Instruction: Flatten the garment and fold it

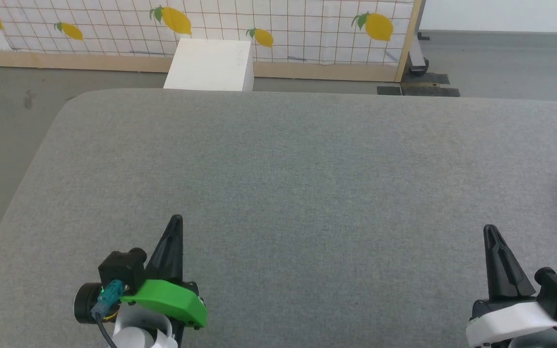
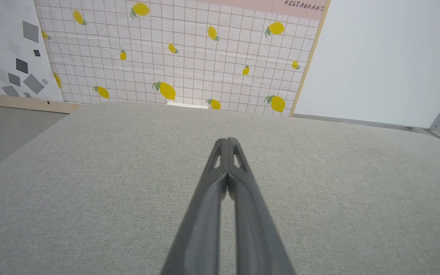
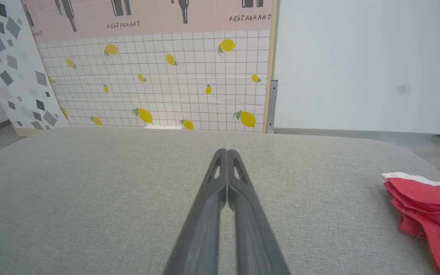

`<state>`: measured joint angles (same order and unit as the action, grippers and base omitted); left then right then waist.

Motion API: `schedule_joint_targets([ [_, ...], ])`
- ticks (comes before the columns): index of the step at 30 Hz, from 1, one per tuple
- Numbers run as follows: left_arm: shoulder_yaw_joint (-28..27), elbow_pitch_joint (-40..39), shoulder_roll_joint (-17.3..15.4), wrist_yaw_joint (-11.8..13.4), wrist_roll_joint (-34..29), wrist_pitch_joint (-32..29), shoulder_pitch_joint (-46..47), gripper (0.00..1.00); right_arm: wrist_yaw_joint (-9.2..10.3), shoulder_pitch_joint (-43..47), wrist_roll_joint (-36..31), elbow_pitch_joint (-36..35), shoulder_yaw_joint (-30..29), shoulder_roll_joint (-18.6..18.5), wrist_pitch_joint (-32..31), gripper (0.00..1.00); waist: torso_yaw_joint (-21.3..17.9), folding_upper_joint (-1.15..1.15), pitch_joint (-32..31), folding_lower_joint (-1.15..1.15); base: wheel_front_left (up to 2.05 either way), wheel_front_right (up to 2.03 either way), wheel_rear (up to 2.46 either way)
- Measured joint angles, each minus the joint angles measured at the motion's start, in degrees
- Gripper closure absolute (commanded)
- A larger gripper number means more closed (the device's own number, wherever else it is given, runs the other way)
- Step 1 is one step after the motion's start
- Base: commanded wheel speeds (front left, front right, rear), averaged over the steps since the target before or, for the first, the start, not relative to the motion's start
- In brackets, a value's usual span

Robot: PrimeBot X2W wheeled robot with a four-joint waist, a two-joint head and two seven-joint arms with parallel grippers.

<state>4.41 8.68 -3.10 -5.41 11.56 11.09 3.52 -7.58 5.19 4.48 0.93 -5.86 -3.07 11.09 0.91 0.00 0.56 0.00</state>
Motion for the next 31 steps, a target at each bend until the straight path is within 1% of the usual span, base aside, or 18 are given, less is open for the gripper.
schedule_joint_targets([
  [31, -1.5, -2.8, 0.0, 1.5, -3.5, -3.6, -0.9, 1.00, 0.00, -1.5, -1.1, -0.1, 1.9, 0.0, -3.5, 1.00, -0.3, 0.00, -0.2, 0.00, 0.00, 0.00, 0.00],
])
